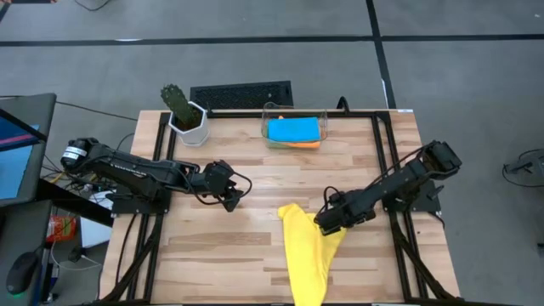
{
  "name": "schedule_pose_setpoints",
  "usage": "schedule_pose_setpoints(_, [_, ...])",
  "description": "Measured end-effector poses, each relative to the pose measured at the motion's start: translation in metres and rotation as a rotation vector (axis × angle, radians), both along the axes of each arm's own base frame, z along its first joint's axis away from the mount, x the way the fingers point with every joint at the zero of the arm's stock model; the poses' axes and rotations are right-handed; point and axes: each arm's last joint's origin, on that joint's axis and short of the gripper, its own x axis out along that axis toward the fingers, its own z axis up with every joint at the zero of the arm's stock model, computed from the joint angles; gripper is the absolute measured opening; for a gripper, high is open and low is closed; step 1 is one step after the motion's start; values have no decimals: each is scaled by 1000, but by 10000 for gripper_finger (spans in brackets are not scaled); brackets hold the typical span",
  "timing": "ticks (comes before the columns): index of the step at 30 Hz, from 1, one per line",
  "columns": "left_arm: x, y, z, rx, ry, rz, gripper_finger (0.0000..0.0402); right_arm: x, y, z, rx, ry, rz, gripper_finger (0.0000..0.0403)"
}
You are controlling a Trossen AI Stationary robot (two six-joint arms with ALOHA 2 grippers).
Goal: Fold microfiber towels
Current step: Fold the yellow towel
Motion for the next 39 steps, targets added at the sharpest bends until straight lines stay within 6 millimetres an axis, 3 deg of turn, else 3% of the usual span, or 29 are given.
schedule_pose_setpoints(6, [0, 0, 0, 5, 2, -6, 208, -10, -4, -22, 5, -4, -28, 240])
schedule_pose_setpoints(10, [0, 0, 0, 2, 3, -11, 208, -12, -4, -26, 14, -2, -37, 224])
schedule_pose_setpoints(14, [0, 0, 0, 6, 2, -7, 208, -10, -3, -26, 31, -21, -28, 164])
schedule_pose_setpoints(20, [0, 0, 0, 6, 2, -6, 208, -9, -3, -25, 43, -37, 22, 29])
schedule_pose_setpoints(22, [0, 0, 0, 6, 0, -6, 208, -8, -3, -22, 49, -49, 48, 15])
schedule_pose_setpoints(26, [1, 0, 1, -5, -5, -29, 208, -3, -5, 0, 18, -84, 70, 13])
schedule_pose_setpoints(30, [3, 1, 2, -20, -28, -34, 208, 6, -16, 37, -63, -157, 105, 10])
schedule_pose_setpoints(36, [9, 10, 7, -37, -93, -64, 208, 24, -45, 113, -329, -287, 267, 9])
schedule_pose_setpoints(39, [13, 16, 12, -54, -126, -90, 208, 39, -49, 154, -467, -432, 491, 9])
